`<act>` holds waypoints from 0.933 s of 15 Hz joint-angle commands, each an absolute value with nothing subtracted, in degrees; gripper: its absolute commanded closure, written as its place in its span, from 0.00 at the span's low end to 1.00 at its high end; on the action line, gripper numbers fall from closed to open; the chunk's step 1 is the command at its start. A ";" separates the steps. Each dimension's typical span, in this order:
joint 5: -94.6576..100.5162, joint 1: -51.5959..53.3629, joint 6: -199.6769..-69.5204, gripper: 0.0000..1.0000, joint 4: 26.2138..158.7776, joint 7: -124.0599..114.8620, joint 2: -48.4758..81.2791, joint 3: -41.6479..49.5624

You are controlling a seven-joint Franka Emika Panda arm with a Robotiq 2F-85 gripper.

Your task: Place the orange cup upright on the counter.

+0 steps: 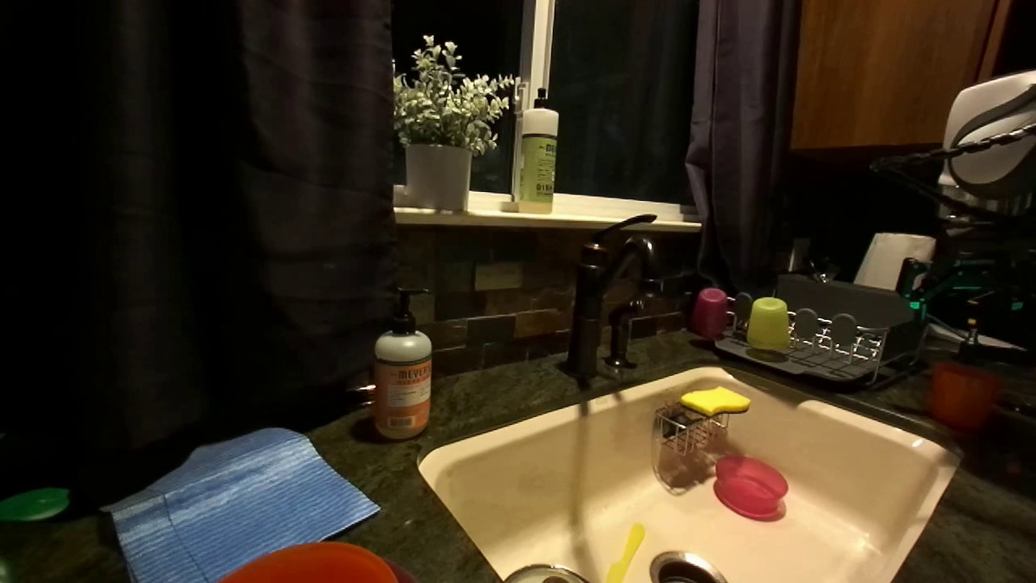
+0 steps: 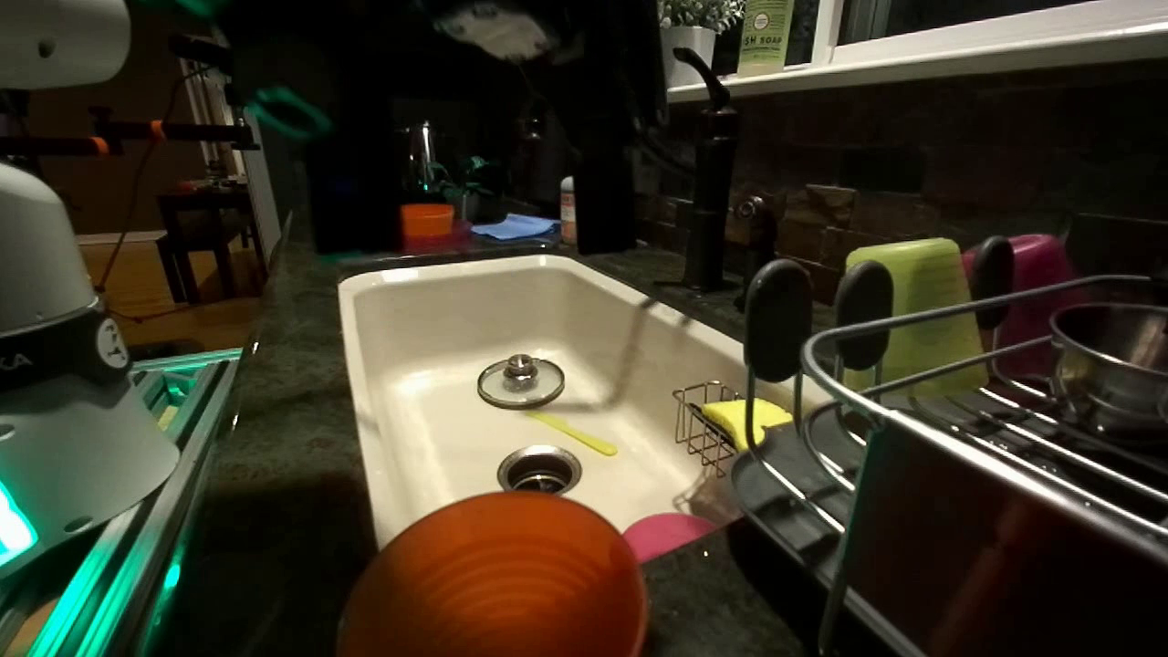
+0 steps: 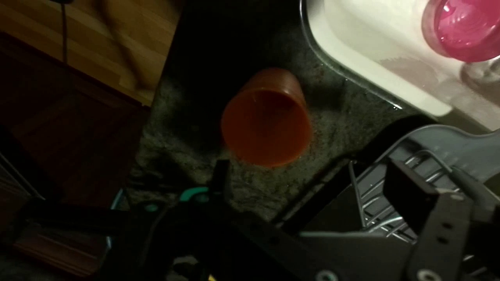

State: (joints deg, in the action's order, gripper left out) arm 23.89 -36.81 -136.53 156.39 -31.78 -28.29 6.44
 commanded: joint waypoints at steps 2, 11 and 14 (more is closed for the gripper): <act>24.35 -37.81 -127.54 0.00 155.25 -31.41 -35.37 5.67; 20.03 -31.07 -115.49 0.00 149.99 -10.13 -39.31 11.57; 20.07 -28.59 -111.84 0.00 148.30 -7.12 -40.18 12.24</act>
